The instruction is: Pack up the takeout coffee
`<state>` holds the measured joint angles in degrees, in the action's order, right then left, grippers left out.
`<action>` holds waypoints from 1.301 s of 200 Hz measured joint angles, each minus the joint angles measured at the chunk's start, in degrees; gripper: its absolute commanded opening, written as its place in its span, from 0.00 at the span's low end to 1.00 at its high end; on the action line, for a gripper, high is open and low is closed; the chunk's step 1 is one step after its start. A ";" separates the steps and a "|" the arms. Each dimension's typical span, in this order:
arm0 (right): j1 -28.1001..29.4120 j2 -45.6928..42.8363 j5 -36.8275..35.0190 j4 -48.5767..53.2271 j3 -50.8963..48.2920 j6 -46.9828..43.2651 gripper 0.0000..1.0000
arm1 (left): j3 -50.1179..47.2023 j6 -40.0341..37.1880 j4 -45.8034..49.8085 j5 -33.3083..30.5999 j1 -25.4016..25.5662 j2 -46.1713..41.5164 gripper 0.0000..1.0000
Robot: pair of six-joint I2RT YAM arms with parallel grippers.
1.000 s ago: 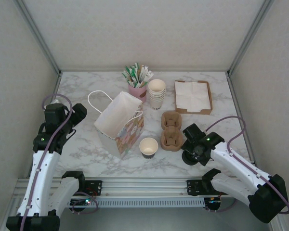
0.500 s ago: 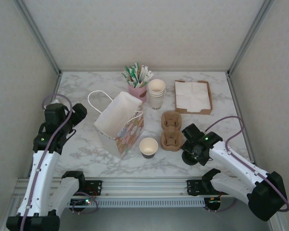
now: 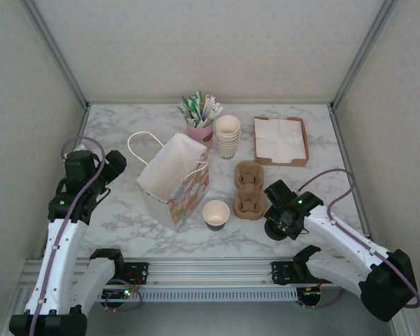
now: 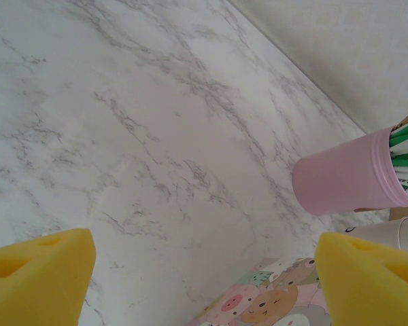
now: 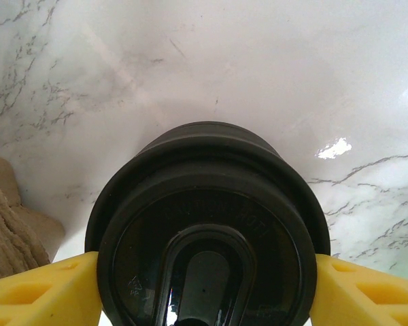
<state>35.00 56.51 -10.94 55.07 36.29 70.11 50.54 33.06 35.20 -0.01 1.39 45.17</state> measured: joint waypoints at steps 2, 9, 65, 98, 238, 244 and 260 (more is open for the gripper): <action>0.00 -0.04 0.00 0.00 0.00 0.00 0.73 | 0.00 0.00 0.00 0.00 0.00 0.00 0.84; 0.00 -0.26 -0.15 0.00 0.00 -0.02 0.73 | 0.00 0.00 0.00 0.00 0.00 0.00 0.84; 0.00 -3.37 -1.68 1.57 0.02 -0.66 0.73 | 0.00 0.00 0.02 0.00 0.00 0.00 0.84; 0.00 -5.38 -2.10 1.97 0.15 -1.18 0.73 | 0.00 0.00 0.00 0.00 0.00 0.00 0.84; 0.00 -2.91 -1.16 1.44 0.17 -1.95 0.77 | 0.00 0.02 0.00 0.00 0.00 0.00 0.84; 0.00 -2.86 -1.16 1.44 0.17 -1.95 0.77 | 0.00 0.00 0.00 0.00 0.00 0.00 0.84; 0.00 -2.82 -1.18 1.49 0.17 -1.95 0.76 | 0.00 0.00 0.00 0.00 0.00 0.00 0.84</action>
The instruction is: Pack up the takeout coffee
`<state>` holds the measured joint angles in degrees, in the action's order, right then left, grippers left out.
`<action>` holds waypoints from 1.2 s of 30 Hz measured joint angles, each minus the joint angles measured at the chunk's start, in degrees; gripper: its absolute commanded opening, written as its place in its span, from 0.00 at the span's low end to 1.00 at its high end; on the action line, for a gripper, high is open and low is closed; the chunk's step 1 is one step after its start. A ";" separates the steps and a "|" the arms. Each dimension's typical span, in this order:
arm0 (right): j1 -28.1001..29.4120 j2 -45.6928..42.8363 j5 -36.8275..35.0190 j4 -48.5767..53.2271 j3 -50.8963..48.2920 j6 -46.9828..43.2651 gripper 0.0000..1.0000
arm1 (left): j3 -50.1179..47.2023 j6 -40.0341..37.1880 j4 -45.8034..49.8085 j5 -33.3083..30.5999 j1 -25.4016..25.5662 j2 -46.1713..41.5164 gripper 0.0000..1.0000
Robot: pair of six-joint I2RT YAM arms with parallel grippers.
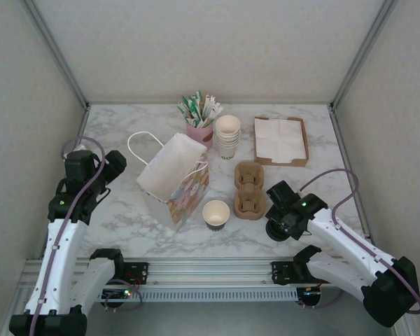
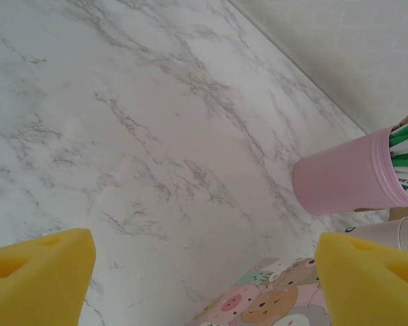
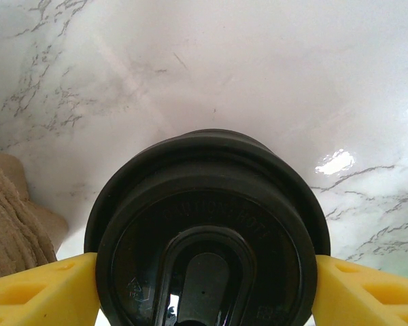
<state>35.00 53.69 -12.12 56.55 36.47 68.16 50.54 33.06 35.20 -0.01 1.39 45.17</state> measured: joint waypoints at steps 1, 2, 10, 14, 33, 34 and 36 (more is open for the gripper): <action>0.00 -0.02 -0.02 0.02 0.00 -0.02 0.76 | 0.00 0.02 0.00 0.00 0.00 0.00 0.84; 0.00 -0.02 -0.04 0.13 0.07 -0.07 0.76 | 0.00 0.00 0.00 0.00 0.00 0.00 0.84; 0.00 -2.49 -0.33 1.66 3.34 -3.17 0.76 | 0.00 0.00 0.00 0.00 0.00 0.00 0.84; 0.00 -4.07 -0.87 2.01 5.60 -5.90 0.75 | 0.00 0.02 0.00 0.00 0.00 0.00 0.84; 9.22 1.16 0.79 -1.57 17.90 -24.13 0.73 | 0.00 0.02 0.02 0.00 0.00 0.00 0.84; 10.67 2.08 0.61 -1.77 18.60 -24.50 0.73 | 0.00 0.02 0.02 0.00 0.00 0.00 0.84; 15.08 4.96 -0.22 -2.36 20.76 -25.55 0.74 | 0.00 0.02 0.00 0.00 0.00 0.00 0.85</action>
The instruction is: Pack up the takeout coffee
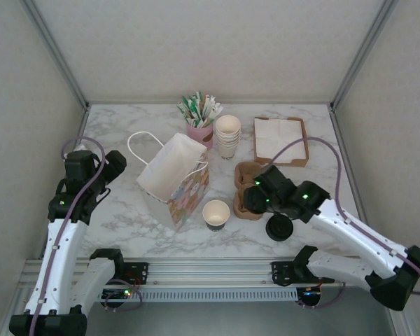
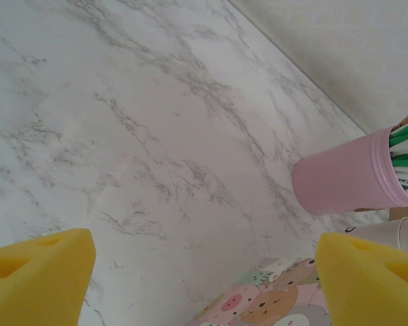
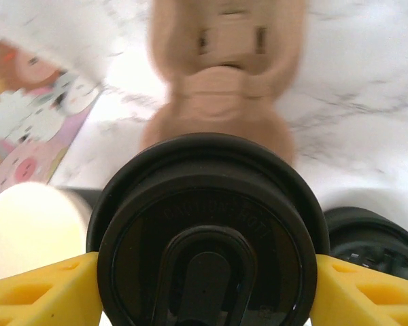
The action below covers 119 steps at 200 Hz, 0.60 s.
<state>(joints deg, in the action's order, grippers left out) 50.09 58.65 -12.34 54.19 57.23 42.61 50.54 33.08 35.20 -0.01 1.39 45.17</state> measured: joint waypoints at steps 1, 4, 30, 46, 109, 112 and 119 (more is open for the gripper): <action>0.68 0.55 0.00 -0.09 0.37 -0.07 0.74 | 0.00 0.00 0.02 0.00 0.00 0.00 0.84; 1.68 1.27 -0.11 -0.20 0.94 -0.17 0.74 | 0.00 0.00 0.02 0.00 0.00 0.00 0.84; 7.67 7.17 -0.74 -1.31 4.85 -1.57 0.74 | 0.00 0.00 0.00 0.00 0.00 0.00 0.84; 10.47 10.23 -1.18 -1.31 6.58 -2.23 0.74 | 0.00 0.00 0.02 0.00 0.00 0.00 0.84; 15.19 17.88 -1.33 -1.09 10.99 -3.02 0.74 | 0.00 0.00 0.00 0.02 0.00 -0.02 0.84; 15.30 18.21 -1.33 -1.03 11.21 -3.02 0.74 | 0.00 0.00 0.00 0.02 0.00 0.00 0.84; 15.58 19.04 -1.31 -1.01 11.72 -3.02 0.74 | 0.00 0.00 0.00 0.02 0.00 0.00 0.84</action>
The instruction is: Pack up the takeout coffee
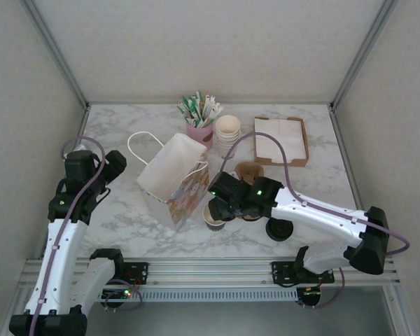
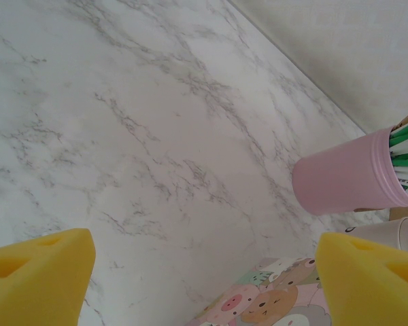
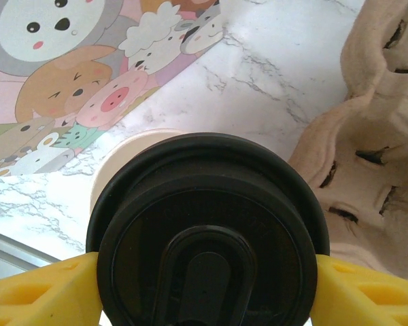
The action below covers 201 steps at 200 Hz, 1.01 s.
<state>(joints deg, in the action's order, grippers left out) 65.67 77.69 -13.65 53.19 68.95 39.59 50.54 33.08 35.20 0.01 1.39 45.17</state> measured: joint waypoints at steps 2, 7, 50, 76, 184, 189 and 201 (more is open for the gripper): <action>0.04 0.17 -0.02 0.02 0.11 0.00 0.74 | 0.00 0.00 0.00 0.00 0.00 0.00 0.84; 0.24 0.74 0.00 0.11 0.46 0.00 0.74 | 0.00 0.00 0.02 0.02 0.00 0.00 0.84; 0.59 4.42 0.00 0.24 1.73 0.04 0.74 | 0.00 0.00 0.00 0.20 0.00 0.00 0.84; 0.59 5.40 0.13 0.61 1.84 0.07 0.74 | 0.00 0.00 0.00 0.20 0.00 0.00 0.84; 0.61 9.07 1.40 1.90 4.31 0.22 0.74 | 0.00 0.00 0.02 0.20 0.00 0.00 0.84; 0.61 9.22 1.49 1.97 4.33 0.22 0.74 | 0.00 0.00 0.00 0.20 0.00 0.00 0.84; 0.61 9.55 1.53 2.03 4.37 0.22 0.74 | 0.00 0.00 0.02 0.20 0.00 -0.02 0.84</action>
<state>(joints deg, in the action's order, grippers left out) 66.28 87.24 -12.12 55.22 73.32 39.81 50.54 33.08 35.22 0.21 1.39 45.15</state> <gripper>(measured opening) 0.742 0.843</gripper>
